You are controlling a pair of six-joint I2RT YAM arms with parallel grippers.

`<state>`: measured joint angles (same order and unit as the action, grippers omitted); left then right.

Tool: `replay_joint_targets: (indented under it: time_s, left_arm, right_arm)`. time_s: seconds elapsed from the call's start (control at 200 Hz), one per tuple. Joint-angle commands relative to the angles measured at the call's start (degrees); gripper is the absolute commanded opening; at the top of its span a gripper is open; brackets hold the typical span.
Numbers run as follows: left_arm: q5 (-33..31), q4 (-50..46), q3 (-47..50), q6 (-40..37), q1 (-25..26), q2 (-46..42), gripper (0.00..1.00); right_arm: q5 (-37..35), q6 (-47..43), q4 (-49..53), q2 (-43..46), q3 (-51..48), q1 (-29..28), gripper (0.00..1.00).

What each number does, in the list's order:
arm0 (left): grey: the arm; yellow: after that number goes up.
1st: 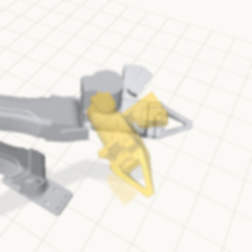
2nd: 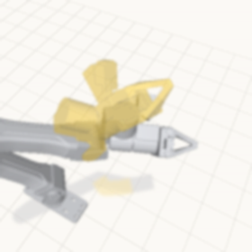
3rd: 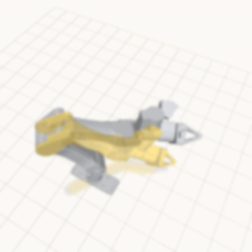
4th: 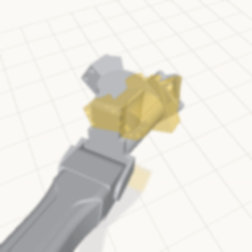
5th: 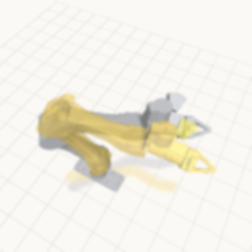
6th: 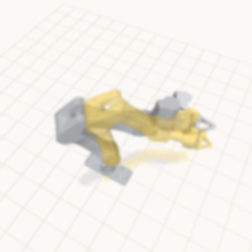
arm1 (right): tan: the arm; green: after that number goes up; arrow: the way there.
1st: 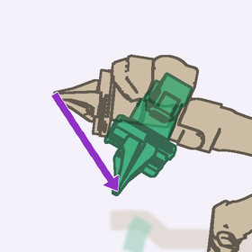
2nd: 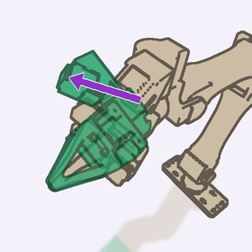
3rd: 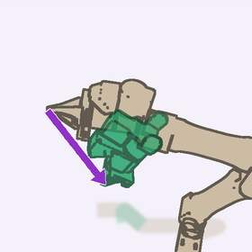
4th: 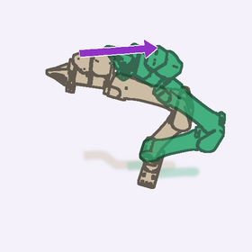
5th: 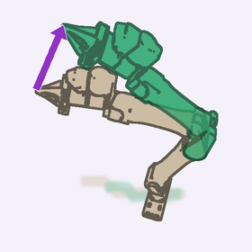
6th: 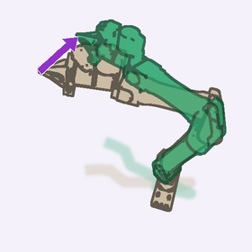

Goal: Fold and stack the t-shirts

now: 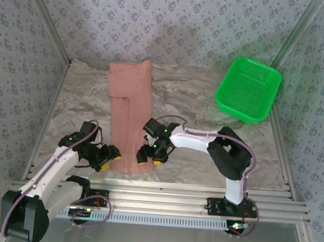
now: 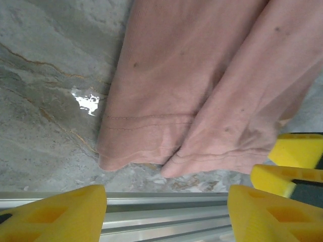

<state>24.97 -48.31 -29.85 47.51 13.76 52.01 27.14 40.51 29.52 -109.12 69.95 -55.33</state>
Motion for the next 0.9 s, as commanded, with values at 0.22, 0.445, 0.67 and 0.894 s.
replay_joint_targets:
  time_s: [0.22,0.445,0.67,0.894]
  left_arm:
    - [-2.1,9.1,4.6,5.4,2.4,3.6,0.62]
    - [-3.3,11.6,6.1,7.0,5.5,5.6,0.60]
    - [-6.1,14.8,4.3,8.0,8.5,10.8,0.53]
    - [-8.8,12.4,2.8,6.7,9.3,13.2,0.27]
  right_arm:
    - [-1.7,1.8,1.3,-3.0,1.9,-1.2,0.69]
    - [-2.3,2.3,1.5,-3.5,1.7,-1.4,0.68]
    - [-2.5,3.0,0.9,-4.5,2.5,-1.8,0.63]
    - [-1.9,3.6,1.4,-6.1,4.5,-2.4,0.44]
